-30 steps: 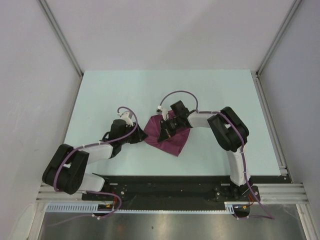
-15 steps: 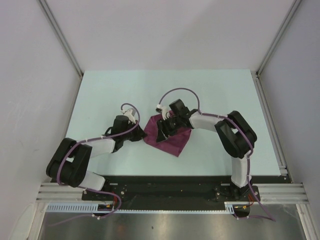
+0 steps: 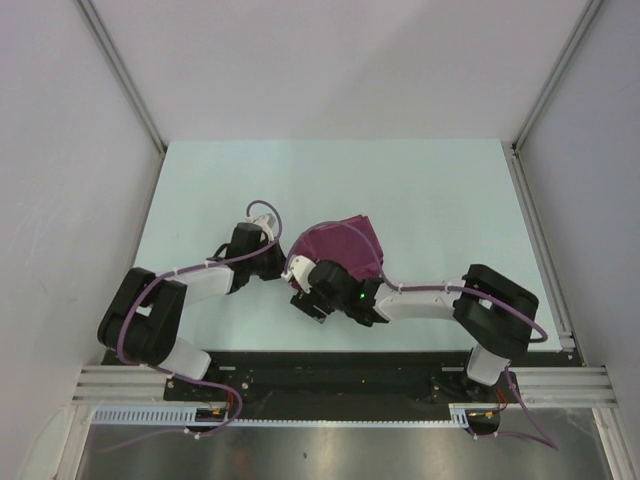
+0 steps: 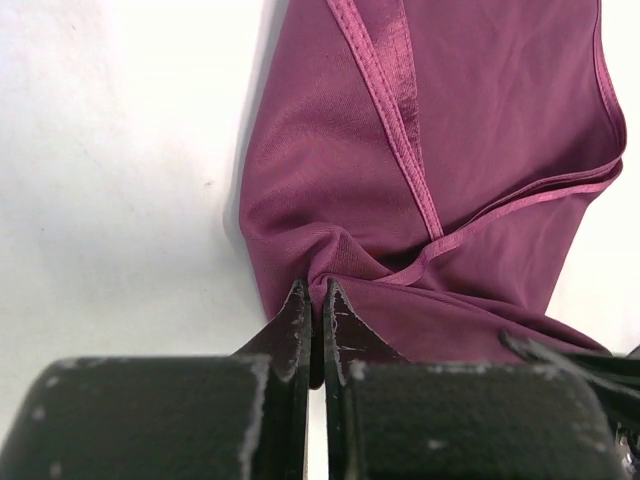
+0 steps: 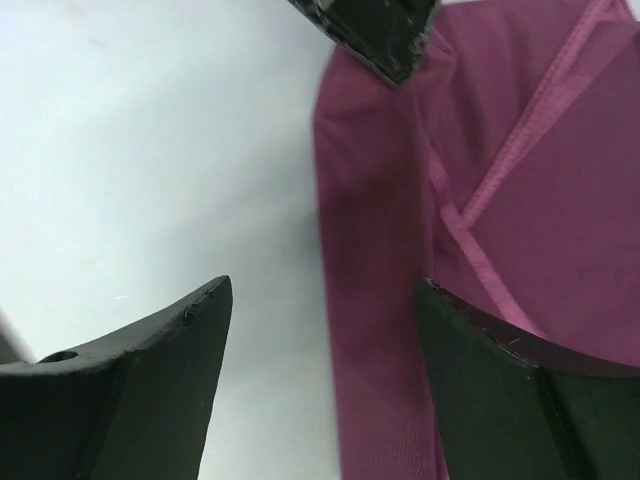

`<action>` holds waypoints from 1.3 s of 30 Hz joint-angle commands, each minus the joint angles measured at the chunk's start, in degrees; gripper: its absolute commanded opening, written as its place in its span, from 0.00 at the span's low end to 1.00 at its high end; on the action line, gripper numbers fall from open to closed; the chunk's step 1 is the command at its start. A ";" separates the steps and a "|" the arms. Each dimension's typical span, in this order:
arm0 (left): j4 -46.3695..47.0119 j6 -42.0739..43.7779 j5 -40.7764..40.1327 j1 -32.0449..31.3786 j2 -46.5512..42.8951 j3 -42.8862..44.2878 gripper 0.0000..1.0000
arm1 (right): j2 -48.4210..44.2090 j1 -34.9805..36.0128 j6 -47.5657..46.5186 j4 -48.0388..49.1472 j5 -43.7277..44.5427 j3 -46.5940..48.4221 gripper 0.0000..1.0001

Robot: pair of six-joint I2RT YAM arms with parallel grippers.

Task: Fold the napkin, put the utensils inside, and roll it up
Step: Roll the napkin with the utensil

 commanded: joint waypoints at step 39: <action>-3.95 1.76 1.55 0.34 -0.11 4.34 0.00 | 2.18 -4.96 4.39 -9.42 0.13 1.39 0.66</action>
